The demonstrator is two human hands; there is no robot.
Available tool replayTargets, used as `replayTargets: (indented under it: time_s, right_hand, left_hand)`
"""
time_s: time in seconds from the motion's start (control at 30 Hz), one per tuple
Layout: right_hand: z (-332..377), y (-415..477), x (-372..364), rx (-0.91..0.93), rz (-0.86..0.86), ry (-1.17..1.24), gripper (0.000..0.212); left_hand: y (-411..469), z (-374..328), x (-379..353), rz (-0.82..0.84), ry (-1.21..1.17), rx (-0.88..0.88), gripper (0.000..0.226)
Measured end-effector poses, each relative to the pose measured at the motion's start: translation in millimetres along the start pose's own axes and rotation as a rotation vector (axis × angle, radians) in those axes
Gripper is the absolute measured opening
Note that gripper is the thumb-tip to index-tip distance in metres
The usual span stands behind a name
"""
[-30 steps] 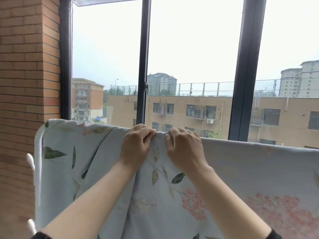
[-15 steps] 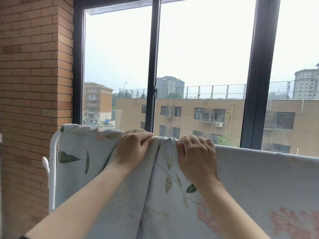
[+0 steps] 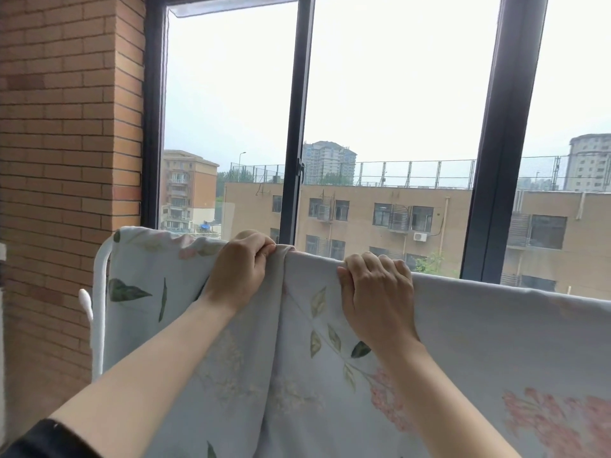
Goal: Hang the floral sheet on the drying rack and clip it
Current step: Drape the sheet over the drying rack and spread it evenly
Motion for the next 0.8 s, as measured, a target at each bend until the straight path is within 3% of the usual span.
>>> replayTargets:
  time_s: [0.3, 0.63, 0.8]
  right_hand:
    - [-7.5, 0.2, -0.5, 0.009, -0.003, 0.000, 0.029]
    - [6.1, 8.6, 4.2, -0.117, 0.169, 0.046, 0.030]
    - [50.0, 22.4, -7.1, -0.049, 0.270, 0.134, 0.026]
  left_hand:
    - [-10.7, 12.1, 7.4, -0.012, 0.036, -0.112, 0.016]
    - [-5.1, 21.0, 7.1, -0.053, 0.020, -0.056, 0.007]
    - [-1.4, 20.8, 7.9, -0.031, -0.011, -0.080, 0.009]
Point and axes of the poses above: each hand's wrist, its own y-axis towards the middle knuckle, its own x-axis out of the back of the hand, z = x × y, the point moved 2 cm from there along y, towards the middle knuckle, and after that the axes turned 8 degrees about -z, right-handed, at the moved point
